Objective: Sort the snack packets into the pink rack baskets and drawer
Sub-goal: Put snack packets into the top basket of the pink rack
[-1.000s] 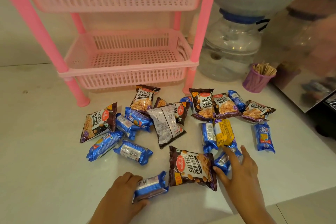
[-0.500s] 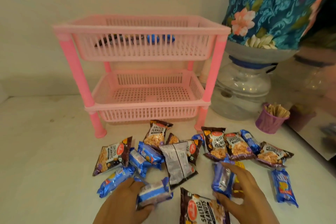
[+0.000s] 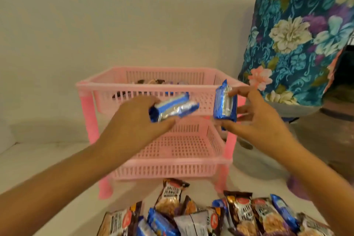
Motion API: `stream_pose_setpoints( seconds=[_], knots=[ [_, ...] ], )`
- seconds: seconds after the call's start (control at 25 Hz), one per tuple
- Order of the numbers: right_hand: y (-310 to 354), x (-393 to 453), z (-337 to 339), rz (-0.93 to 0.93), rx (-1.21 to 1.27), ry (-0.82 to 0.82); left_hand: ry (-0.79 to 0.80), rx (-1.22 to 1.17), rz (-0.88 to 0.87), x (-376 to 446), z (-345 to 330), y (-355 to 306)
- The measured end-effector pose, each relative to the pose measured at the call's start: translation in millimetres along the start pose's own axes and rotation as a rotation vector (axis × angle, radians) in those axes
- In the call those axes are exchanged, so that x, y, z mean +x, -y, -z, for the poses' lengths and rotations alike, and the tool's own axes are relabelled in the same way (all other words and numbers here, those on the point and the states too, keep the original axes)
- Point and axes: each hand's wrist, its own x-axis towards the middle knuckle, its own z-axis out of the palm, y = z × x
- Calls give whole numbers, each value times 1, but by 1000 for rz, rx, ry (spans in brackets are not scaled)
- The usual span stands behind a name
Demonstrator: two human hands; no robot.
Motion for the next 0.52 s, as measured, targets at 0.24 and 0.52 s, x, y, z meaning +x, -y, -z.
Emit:
stream_pose_setpoints(
  seconds=[0.24, 0.52],
  knots=[
    [-11, 134, 24, 112, -233, -39, -102, 191, -32, 132, 8, 20],
    [-75, 240, -8, 21, -714, 380, 308, 512, 273, 170, 13, 112]
  ],
)
